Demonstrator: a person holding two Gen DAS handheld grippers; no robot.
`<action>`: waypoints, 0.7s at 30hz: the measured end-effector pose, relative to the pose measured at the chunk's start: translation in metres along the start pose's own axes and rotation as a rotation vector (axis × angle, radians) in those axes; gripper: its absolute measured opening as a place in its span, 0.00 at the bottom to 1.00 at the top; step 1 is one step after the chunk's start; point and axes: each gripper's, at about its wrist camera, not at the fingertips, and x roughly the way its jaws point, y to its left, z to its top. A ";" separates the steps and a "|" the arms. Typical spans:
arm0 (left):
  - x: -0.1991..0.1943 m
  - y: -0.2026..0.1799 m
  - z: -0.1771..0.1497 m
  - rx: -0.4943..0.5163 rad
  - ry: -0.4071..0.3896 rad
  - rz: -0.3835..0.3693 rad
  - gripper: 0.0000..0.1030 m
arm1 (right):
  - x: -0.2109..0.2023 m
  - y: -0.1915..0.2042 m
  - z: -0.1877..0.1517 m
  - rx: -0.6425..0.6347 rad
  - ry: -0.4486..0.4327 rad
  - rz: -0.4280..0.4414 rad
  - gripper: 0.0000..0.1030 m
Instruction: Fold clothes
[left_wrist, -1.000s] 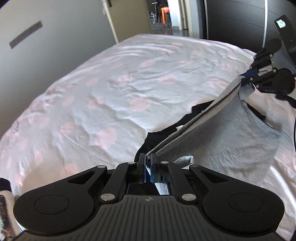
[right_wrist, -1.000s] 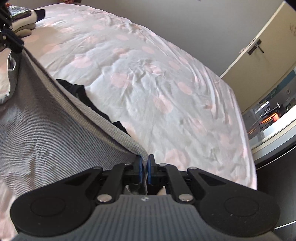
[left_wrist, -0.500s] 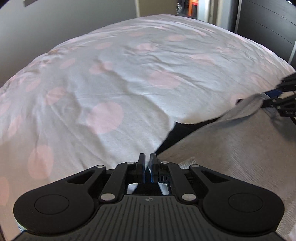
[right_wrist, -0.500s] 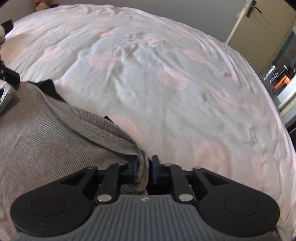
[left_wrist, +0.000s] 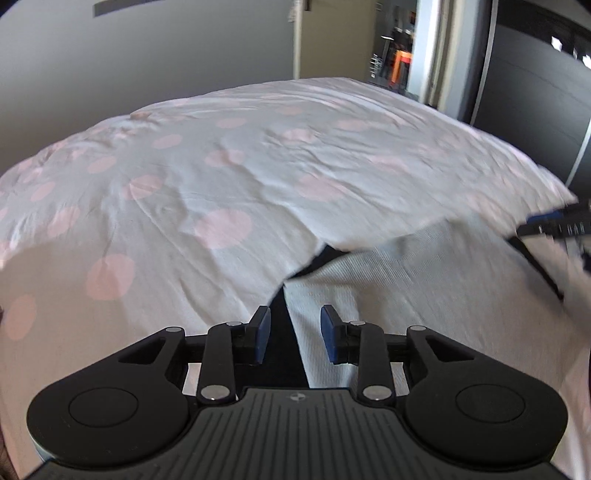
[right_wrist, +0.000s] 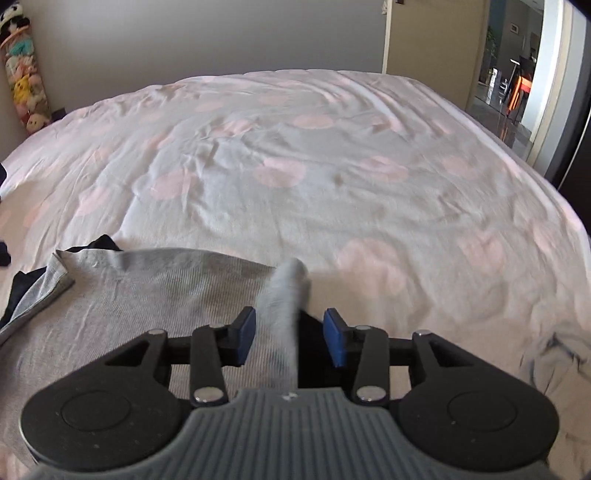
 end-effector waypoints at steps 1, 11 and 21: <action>-0.001 -0.007 -0.006 0.024 0.001 0.004 0.27 | 0.001 0.001 -0.003 0.003 0.002 0.002 0.43; 0.032 -0.035 -0.036 0.121 0.012 0.094 0.33 | 0.008 0.012 -0.034 0.034 0.019 0.019 0.43; 0.025 0.024 -0.027 -0.106 -0.020 0.266 0.24 | -0.002 -0.020 -0.059 0.163 -0.025 0.036 0.43</action>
